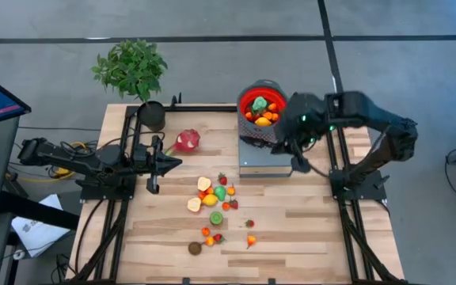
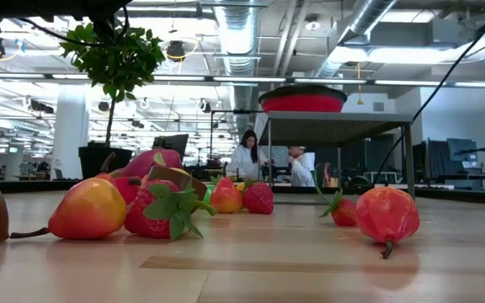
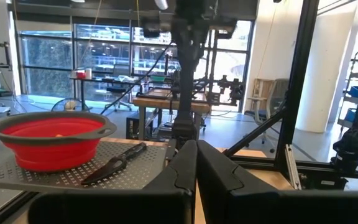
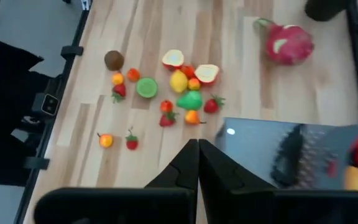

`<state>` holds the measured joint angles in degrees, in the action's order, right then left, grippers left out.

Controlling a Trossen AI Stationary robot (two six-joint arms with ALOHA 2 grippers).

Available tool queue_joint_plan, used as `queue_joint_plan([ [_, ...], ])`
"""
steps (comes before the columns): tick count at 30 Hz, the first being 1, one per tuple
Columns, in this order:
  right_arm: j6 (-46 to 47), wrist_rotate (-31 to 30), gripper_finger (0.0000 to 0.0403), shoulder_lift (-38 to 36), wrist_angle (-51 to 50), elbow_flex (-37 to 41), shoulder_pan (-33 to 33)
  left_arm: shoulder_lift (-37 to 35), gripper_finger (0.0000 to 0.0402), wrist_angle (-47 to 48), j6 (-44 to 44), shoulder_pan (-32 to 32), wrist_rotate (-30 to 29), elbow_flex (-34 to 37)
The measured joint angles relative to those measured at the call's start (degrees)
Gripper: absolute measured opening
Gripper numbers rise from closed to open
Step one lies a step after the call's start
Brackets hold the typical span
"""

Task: Pick & Place Fruit
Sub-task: Put the strawberry into the red colander on the shelf

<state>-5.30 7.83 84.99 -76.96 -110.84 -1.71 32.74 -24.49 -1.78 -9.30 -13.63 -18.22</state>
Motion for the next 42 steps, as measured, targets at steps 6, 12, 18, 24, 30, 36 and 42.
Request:
queue_joint_plan([
  [6,6.6,-0.5,0.0001,-7.1,18.3,21.0,6.6,0.0,0.0003,0.0,-0.1,0.0,0.0,0.0],
  [12,14.8,-2.6,0.0001,-13.2,36.4,40.0,12.8,0.0,0.0003,0.0,-0.2,0.0,0.0,0.0],
  [18,21.2,-5.3,0.0001,-16.2,56.4,55.3,17.8,0.0,0.0003,0.0,-0.2,0.0,0.0,0.0],
  [24,25.7,-7.3,0.0001,-14.7,74.6,66.5,21.1,0.0,0.0003,0.0,-0.2,0.0,0.0,0.0],
  [30,29.4,-10.0,0.0001,-9.9,88.7,73.2,22.8,0.0,0.0003,0.0,-0.1,0.0,0.0,0.0],
  [36,32.5,-10.1,0.0001,-1.9,97.4,74.6,22.6,0.0,0.0003,0.0,-0.1,0.0,0.0,0.0],
  [42,39.6,-8.9,0.0001,7.5,103.3,74.5,22.6,0.0,0.0003,0.0,0.0,0.0,0.0,0.0],
])
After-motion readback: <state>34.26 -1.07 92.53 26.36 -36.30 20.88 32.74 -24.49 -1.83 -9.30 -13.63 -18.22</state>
